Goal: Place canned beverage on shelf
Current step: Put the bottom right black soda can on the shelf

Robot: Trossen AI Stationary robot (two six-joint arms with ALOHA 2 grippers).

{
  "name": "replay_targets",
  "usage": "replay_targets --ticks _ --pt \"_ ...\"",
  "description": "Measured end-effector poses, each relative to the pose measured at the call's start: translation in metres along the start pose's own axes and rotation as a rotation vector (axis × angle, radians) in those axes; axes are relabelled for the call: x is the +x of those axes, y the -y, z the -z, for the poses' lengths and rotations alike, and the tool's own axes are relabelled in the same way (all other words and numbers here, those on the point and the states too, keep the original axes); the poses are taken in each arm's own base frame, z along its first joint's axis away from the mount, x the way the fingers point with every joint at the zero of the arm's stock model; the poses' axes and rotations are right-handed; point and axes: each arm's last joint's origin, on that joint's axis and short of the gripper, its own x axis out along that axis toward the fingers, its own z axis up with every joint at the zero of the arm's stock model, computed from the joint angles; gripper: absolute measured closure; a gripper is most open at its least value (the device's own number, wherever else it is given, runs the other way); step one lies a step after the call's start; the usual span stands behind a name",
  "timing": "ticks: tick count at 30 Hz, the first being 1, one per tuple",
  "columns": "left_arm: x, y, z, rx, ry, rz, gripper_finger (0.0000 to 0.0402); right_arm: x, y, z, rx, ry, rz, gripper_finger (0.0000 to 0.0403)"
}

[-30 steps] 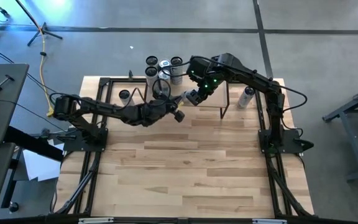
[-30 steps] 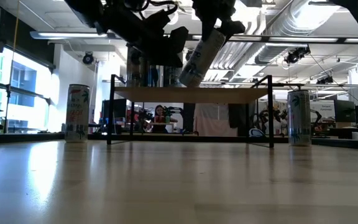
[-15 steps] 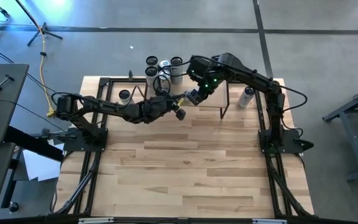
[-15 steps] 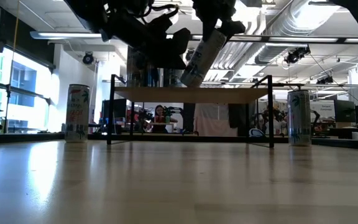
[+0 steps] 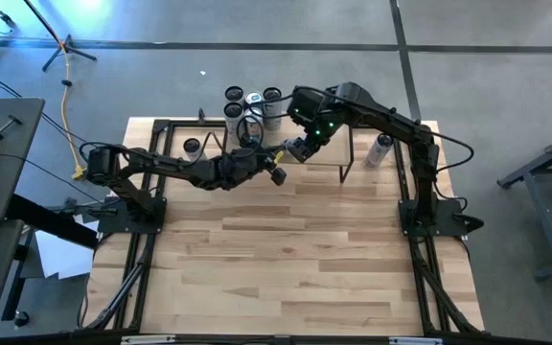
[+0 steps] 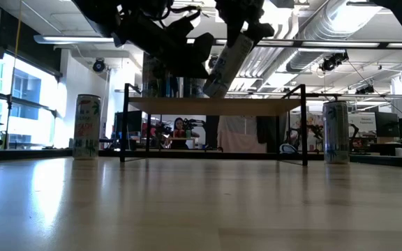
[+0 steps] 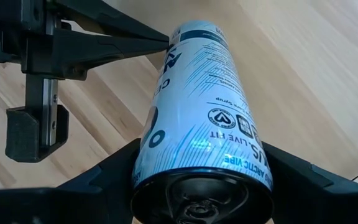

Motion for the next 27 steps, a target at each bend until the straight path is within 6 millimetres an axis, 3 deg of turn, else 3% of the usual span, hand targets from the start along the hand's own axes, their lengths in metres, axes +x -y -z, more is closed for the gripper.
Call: replay_targets --ticks 21,27 --pt "0.001 -0.0013 0.0001 0.0 -0.003 0.001 0.0401 0.0003 0.0 -0.001 -0.038 0.01 0.005 0.0141" --pt "0.001 -0.0012 0.0002 -0.001 -0.004 0.003 0.0401 0.0003 -0.0002 -0.0016 -0.038 0.017 0.006 0.012"
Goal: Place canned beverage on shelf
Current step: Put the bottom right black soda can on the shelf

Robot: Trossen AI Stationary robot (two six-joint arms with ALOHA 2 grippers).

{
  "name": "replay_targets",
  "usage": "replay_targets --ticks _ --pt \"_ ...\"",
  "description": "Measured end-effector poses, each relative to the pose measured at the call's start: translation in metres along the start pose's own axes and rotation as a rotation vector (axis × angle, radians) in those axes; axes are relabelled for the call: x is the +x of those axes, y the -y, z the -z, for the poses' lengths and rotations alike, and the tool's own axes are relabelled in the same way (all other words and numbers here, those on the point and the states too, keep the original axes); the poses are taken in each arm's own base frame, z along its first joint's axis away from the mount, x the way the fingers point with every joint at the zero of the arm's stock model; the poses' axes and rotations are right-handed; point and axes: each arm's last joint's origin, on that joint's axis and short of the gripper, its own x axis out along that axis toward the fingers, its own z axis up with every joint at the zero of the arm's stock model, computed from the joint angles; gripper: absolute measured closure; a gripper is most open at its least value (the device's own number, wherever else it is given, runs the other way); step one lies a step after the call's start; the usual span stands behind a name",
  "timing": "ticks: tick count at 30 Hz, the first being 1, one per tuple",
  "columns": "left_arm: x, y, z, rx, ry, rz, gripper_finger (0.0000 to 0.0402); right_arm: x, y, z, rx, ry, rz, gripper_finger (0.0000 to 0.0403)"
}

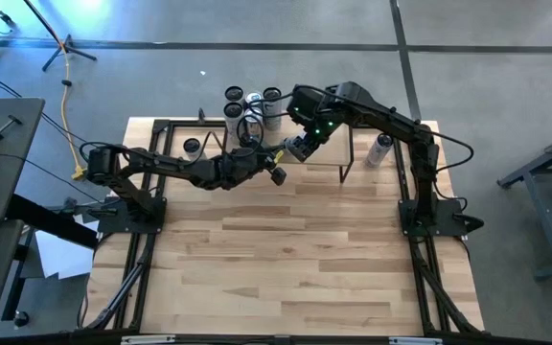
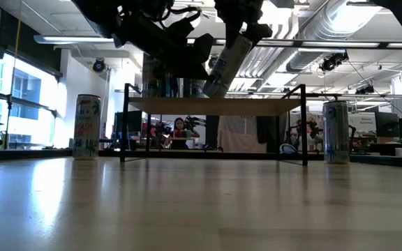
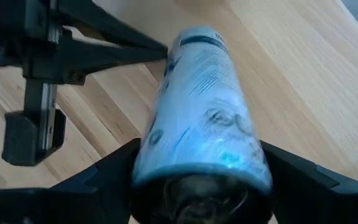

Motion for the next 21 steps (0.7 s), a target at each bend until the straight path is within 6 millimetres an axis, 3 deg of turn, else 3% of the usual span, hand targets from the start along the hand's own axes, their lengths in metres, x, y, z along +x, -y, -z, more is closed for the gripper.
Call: replay_targets --ticks 15,21 --pt "0.002 0.002 0.004 -0.007 -0.021 0.034 0.0402 -0.002 0.001 -0.001 -0.015 0.028 0.027 0.01" --pt "0.001 0.002 -0.003 -0.012 0.004 0.034 0.0401 -0.026 0.004 0.006 -0.047 0.087 0.035 0.01"
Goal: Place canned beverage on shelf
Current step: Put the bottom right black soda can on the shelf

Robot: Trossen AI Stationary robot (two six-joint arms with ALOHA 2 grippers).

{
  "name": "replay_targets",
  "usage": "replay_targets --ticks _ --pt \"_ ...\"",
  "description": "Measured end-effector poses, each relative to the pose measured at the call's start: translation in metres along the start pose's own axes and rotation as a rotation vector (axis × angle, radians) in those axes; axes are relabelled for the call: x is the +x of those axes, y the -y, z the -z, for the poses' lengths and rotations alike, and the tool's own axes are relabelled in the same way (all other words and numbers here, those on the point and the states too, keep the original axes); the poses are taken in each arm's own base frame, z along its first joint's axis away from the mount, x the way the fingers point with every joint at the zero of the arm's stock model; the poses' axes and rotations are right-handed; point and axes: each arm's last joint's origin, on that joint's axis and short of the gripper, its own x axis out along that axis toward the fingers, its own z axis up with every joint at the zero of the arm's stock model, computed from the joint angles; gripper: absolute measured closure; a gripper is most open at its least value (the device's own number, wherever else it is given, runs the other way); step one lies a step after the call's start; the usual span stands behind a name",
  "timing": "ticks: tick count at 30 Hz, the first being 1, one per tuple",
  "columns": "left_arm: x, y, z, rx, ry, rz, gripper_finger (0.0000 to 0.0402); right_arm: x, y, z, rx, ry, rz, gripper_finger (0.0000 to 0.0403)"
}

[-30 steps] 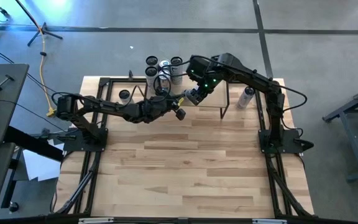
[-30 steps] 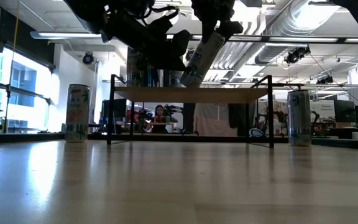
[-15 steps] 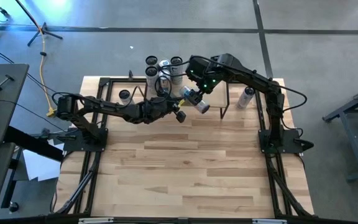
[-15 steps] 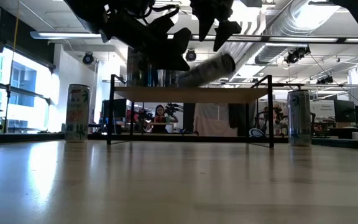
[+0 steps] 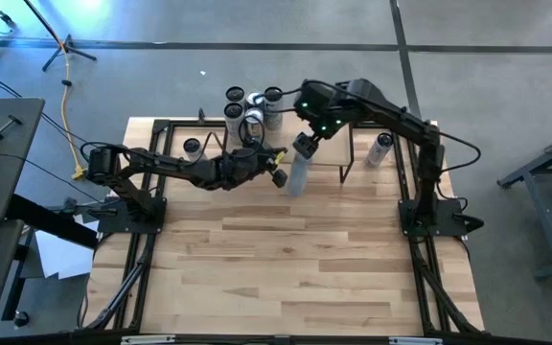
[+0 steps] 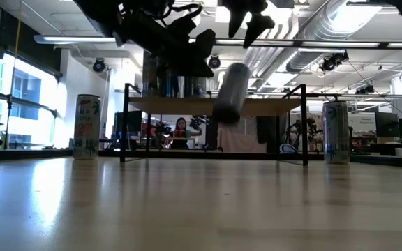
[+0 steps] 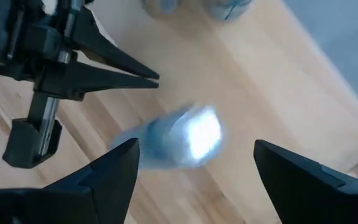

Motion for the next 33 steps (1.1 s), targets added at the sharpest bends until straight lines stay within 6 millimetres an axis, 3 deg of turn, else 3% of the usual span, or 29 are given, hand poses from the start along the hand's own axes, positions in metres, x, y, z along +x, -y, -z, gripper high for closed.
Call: replay_targets --ticks 8,14,21,27,33 --pt "-0.011 0.01 -0.013 0.032 0.04 0.038 0.0402 -0.046 -0.007 0.025 -0.046 0.112 0.073 0.01" --pt "-0.041 0.023 -0.034 0.084 0.11 0.112 0.0402 -0.072 -0.019 0.044 -0.103 0.178 0.05 0.01" --pt "-0.089 0.03 -0.052 0.102 0.095 0.218 0.0402 -0.081 -0.04 0.057 -0.109 0.2 0.022 0.01" --pt "-0.134 0.031 -0.049 0.037 0.064 0.333 0.0402 -0.058 -0.065 0.081 -0.11 0.094 0.027 0.01" --pt "-0.172 0.022 -0.021 -0.094 0.051 0.455 0.0402 -0.002 -0.097 0.133 -0.012 -0.002 -0.053 0.01"
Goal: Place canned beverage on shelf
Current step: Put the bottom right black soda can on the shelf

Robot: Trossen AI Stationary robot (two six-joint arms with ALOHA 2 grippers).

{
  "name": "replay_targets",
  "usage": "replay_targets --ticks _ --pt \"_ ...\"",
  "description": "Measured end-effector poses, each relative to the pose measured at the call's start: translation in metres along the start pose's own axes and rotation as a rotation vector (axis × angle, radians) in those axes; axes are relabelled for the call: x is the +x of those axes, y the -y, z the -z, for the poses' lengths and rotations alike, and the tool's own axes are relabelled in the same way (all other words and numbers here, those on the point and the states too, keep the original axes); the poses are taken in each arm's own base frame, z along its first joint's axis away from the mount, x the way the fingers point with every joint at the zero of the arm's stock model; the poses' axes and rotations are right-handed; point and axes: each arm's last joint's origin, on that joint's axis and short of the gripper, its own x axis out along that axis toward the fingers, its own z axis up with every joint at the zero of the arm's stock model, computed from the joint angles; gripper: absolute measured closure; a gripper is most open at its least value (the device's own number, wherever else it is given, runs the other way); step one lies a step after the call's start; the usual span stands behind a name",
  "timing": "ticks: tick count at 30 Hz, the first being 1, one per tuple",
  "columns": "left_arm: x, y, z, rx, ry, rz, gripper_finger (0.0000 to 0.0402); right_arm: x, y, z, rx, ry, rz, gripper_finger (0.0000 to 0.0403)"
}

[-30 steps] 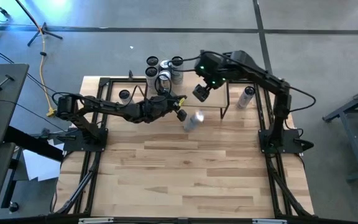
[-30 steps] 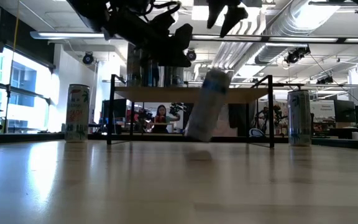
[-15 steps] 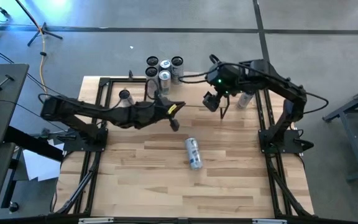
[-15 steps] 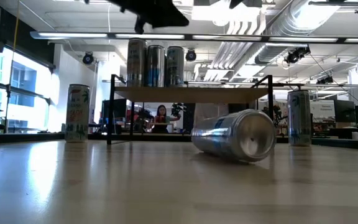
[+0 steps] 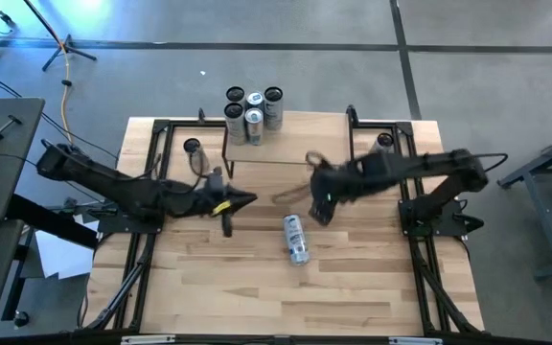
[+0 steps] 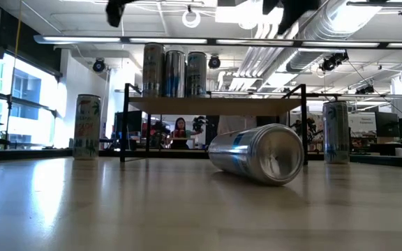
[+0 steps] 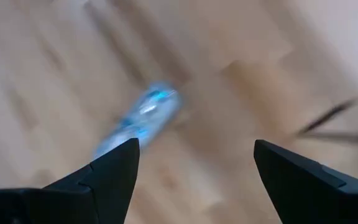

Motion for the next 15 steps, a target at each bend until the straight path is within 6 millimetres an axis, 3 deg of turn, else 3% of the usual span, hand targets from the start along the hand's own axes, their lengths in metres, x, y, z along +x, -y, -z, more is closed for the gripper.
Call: replay_targets --ticks 4,9,12,15 --pt "-0.018 0.005 0.009 -0.062 0.014 0.064 0.0402 0.045 -0.015 0.038 0.233 -0.012 -0.189 0.01" --pt "-0.025 0.007 0.012 -0.07 0.009 0.092 0.0402 0.092 -0.034 0.057 0.476 -0.022 -0.315 0.01" --pt "-0.026 0.007 0.012 -0.071 0.011 0.092 0.0402 0.105 -0.049 0.059 0.514 -0.053 -0.273 0.01" --pt "-0.025 0.006 0.012 -0.07 0.01 0.086 0.0402 0.103 -0.063 0.054 0.551 -0.047 -0.144 0.01"
